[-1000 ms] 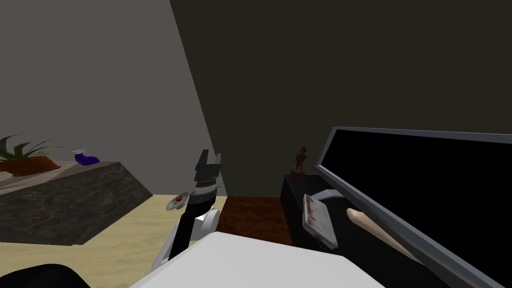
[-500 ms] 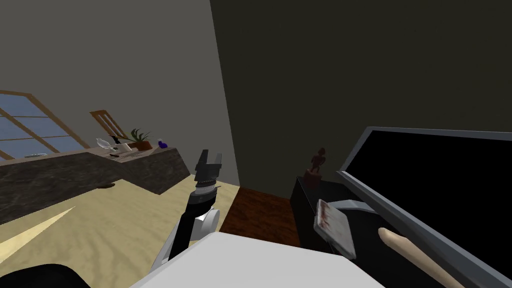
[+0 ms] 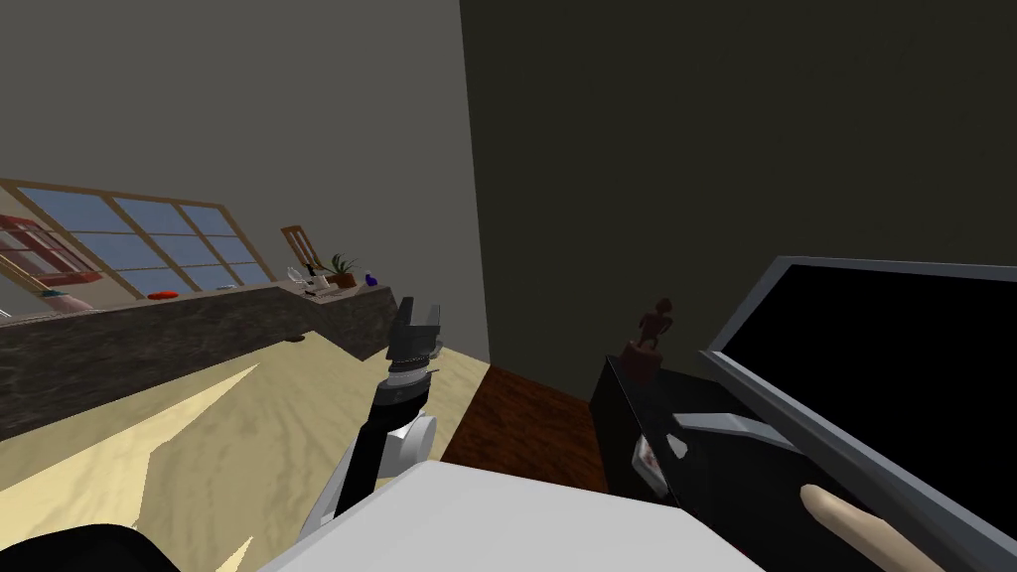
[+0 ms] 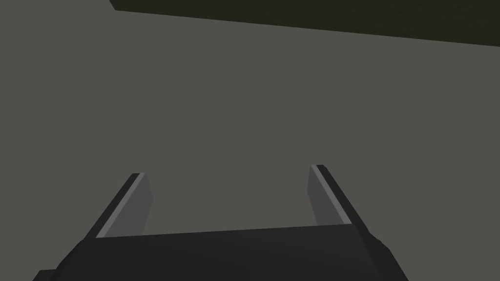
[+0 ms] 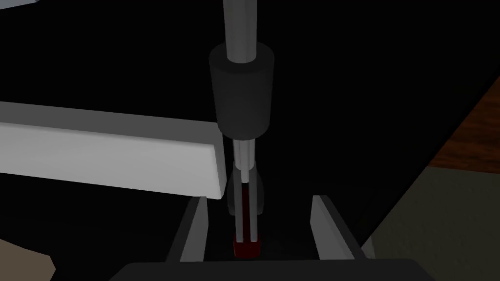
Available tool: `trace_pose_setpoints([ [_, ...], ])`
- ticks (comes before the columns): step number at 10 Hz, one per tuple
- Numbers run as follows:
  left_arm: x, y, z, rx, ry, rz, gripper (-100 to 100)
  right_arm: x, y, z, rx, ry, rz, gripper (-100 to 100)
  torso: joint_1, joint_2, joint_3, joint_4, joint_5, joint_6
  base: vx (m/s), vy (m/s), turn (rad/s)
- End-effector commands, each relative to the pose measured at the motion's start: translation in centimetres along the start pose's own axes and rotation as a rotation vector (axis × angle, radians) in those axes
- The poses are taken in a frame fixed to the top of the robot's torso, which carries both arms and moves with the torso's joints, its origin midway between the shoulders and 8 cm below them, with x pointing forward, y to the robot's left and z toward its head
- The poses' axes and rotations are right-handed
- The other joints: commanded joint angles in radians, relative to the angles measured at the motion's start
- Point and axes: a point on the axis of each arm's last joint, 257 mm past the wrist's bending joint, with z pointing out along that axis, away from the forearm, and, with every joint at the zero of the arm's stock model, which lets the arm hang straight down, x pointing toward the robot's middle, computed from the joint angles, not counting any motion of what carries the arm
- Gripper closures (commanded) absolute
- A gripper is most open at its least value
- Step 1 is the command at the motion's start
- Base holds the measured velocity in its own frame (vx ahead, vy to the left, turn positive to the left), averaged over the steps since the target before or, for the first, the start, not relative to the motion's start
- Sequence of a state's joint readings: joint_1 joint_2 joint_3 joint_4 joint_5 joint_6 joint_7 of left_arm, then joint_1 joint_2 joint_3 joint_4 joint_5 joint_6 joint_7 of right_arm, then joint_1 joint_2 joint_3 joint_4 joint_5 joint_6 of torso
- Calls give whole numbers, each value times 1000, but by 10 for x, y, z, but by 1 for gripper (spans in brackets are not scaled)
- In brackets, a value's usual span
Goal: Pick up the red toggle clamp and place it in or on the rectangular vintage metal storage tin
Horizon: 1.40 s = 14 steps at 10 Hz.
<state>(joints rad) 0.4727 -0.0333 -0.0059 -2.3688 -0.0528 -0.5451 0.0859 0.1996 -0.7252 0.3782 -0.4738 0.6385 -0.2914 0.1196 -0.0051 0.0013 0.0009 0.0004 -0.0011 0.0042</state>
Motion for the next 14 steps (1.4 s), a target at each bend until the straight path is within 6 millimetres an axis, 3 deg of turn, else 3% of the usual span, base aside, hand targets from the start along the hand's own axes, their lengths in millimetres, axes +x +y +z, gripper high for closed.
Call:
trace_pose_setpoints([
  [1,0,0,0,0,0,0,0,0,0,0,0,0,0,100,0,0,0,0,0,0,-6,-2,0],
  [4,0,0,0,0,0,0,0,0,-1,0,1,1,-2,100,-1,-2,-1,0,-1,0,0,0,0],
  [5,0,0,0,0,0,0,0,0,-1,0,2,1,-2,0,-1,-2,-1,0,-1,0,0,0,0],
  [6,0,0,0,0,0,0,0,-11,8,2,-25,-12,-67,100,-1,-2,-1,0,-1,0,117,-40,-338],
  [8,0,0,0,0,0,0,0,-11,8,2,-25,-12,-67,100,-5,-12,-7,-3,-1,2,146,-43,-287],
  [11,0,0,0,0,0,0,0,-32,27,1,-82,-39,-216,100,-5,-10,-6,-3,-1,2,153,-46,-368],
  [14,0,0,0,0,0,0,0,-39,38,0,-112,-51,-289,100,-4,-12,-7,-3,-1,1,156,-15,-357],
])
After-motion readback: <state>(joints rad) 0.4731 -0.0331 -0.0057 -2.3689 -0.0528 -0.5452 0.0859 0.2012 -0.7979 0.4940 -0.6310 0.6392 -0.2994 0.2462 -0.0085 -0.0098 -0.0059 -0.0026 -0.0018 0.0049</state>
